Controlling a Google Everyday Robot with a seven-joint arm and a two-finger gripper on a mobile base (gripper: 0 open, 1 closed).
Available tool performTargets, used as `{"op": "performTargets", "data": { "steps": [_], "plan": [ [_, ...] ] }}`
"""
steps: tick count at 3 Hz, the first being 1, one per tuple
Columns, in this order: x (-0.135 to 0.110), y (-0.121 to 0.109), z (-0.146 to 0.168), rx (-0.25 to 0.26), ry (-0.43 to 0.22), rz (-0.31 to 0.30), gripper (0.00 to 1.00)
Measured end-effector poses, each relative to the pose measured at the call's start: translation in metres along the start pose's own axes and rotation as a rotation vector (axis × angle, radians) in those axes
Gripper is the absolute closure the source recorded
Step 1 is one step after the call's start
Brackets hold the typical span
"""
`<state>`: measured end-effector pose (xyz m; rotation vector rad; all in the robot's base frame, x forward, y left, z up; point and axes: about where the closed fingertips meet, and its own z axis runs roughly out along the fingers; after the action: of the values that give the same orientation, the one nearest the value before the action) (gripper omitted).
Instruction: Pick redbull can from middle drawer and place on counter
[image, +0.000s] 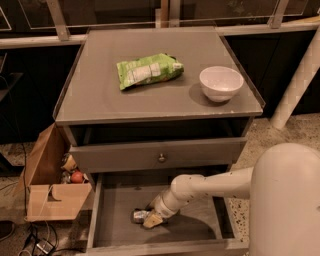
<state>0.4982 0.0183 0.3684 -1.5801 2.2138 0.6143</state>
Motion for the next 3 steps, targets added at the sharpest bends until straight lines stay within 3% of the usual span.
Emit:
{"op": "performTargets", "data": {
  "steps": [2, 3],
  "plan": [
    [-0.0001, 0.0001, -0.0001, 0.000, 0.000, 0.000, 0.89],
    [-0.0056, 0.0037, -0.0078, -0.009, -0.002, 0.004, 1.00]
  ]
}}
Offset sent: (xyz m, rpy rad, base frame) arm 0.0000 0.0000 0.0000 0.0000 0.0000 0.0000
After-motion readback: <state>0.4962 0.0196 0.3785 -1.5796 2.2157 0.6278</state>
